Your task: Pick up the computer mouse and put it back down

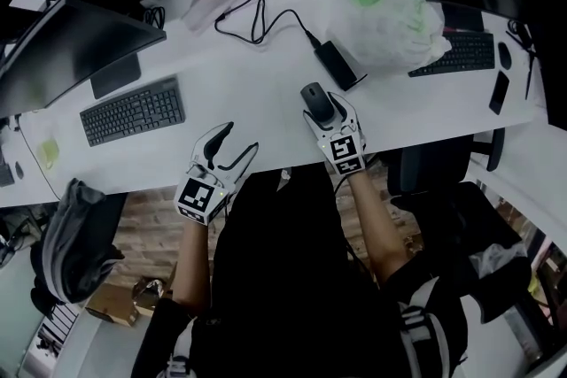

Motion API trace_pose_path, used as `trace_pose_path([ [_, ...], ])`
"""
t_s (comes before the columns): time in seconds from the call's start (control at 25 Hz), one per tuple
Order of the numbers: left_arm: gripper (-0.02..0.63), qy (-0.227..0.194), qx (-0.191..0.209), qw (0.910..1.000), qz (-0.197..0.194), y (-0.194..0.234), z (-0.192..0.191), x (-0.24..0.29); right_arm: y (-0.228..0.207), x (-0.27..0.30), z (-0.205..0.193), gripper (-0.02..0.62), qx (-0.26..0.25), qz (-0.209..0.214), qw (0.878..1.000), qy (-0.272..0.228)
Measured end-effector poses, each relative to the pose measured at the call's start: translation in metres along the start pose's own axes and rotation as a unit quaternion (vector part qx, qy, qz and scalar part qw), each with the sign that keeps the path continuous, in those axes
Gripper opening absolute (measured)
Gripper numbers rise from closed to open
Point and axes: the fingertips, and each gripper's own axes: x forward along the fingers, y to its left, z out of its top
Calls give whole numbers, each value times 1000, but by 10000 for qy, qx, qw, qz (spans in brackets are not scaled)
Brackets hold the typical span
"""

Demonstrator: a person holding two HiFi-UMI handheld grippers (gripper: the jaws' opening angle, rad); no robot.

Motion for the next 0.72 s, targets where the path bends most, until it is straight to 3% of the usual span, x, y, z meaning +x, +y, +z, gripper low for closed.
trace_pose_path([
  [0.28, 256, 91, -42, 9999, 19, 3, -2, 3, -4, 18, -12, 301, 164, 86, 9997, 136],
  [0.72, 256, 33, -37, 10000, -6, 1, -1, 6, -5, 26, -19, 307, -109, -217, 9990, 387],
])
